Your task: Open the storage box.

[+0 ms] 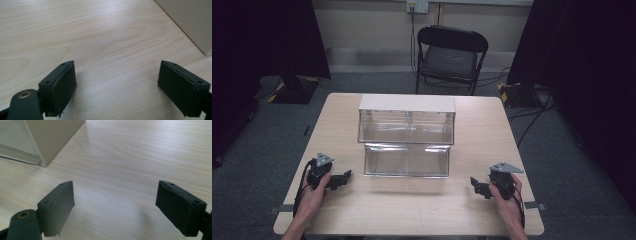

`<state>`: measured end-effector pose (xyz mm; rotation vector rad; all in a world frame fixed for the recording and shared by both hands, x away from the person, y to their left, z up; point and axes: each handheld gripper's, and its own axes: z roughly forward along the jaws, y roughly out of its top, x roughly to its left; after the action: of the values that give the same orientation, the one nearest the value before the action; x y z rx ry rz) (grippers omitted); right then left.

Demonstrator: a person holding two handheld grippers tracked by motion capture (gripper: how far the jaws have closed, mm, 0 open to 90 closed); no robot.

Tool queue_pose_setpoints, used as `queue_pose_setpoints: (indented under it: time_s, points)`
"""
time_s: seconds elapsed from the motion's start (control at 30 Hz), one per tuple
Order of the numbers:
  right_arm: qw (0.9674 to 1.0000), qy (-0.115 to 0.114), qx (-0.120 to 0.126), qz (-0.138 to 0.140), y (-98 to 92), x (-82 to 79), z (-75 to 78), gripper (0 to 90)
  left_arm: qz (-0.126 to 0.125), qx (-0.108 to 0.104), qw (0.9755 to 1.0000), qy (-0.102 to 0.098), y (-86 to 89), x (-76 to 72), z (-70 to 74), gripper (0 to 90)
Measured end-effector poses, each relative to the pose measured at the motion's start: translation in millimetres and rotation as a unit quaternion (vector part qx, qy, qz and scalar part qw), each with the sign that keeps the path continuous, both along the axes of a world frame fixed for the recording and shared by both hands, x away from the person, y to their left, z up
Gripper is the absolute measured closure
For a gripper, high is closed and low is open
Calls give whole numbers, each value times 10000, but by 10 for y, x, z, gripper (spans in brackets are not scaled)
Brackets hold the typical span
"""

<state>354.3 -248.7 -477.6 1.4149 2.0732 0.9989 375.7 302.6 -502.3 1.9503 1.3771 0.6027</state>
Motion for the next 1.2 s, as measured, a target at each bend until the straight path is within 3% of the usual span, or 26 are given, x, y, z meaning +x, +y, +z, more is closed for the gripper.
queue_pose_setpoints:
  time_s: [0.57,0.9,1.2]
  points:
    - [9967,-134,351,721,379,-125,150,144,1,-1,10000,0,0,0,0,145]
    - [9940,-133,297,1045,584,-156,173,144,1,-1,10000,0,0,0,0,145]
    - [9930,-119,255,1144,769,-125,210,144,1,2,10000,-1,0,0,0,145]
